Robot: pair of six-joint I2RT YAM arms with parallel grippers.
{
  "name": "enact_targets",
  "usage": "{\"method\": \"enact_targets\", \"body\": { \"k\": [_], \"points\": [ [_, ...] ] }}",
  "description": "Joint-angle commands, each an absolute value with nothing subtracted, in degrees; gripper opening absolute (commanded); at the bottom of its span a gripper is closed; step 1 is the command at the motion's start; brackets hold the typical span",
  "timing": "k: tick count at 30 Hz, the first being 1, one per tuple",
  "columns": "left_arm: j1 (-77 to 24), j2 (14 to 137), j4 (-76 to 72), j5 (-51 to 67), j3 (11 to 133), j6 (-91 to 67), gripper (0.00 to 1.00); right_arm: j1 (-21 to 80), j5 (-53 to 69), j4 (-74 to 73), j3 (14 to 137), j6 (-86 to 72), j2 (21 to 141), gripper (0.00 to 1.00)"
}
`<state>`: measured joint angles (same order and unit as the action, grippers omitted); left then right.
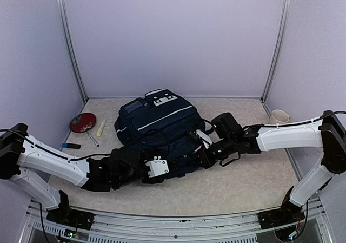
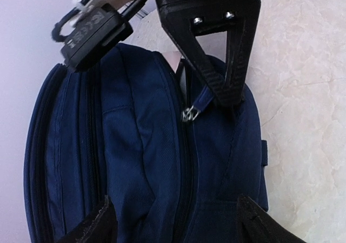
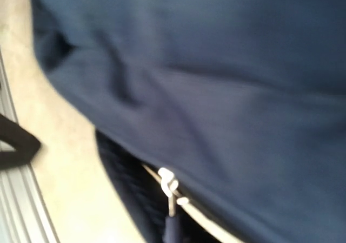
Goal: Pack the student bag
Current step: Zip the student bag into the largest pocket of the bag, then adjust the book in the largest pocket of the bag.
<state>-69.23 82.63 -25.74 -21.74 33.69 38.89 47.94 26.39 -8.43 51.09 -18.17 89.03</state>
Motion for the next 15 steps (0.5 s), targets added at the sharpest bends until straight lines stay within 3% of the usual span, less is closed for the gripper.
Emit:
{"method": "enact_targets", "body": {
  "k": [1,5,9,11,15],
  "points": [
    [-69.44,90.33,-29.33,-25.15,38.43,44.48,0.72,49.95,25.67,-6.08,53.82,-19.02,88.75,0.00],
    [-67.77,96.17,-32.08,-27.84,41.61,48.18,0.67,49.96,26.70,-5.77,53.70,-19.66,87.17,0.00],
    [-65.29,97.53,-34.22,-26.87,42.19,48.18,0.52,50.00,26.20,-6.19,53.11,-20.36,85.79,0.00],
    [-64.96,97.92,-34.36,-26.88,42.19,48.56,0.39,49.92,26.42,-6.08,52.63,-20.65,85.33,0.00],
    [-64.74,99.04,-34.78,-28.14,42.28,49.19,0.00,50.01,25.91,-7.30,52.64,-20.44,85.10,0.00]
  ]
}}
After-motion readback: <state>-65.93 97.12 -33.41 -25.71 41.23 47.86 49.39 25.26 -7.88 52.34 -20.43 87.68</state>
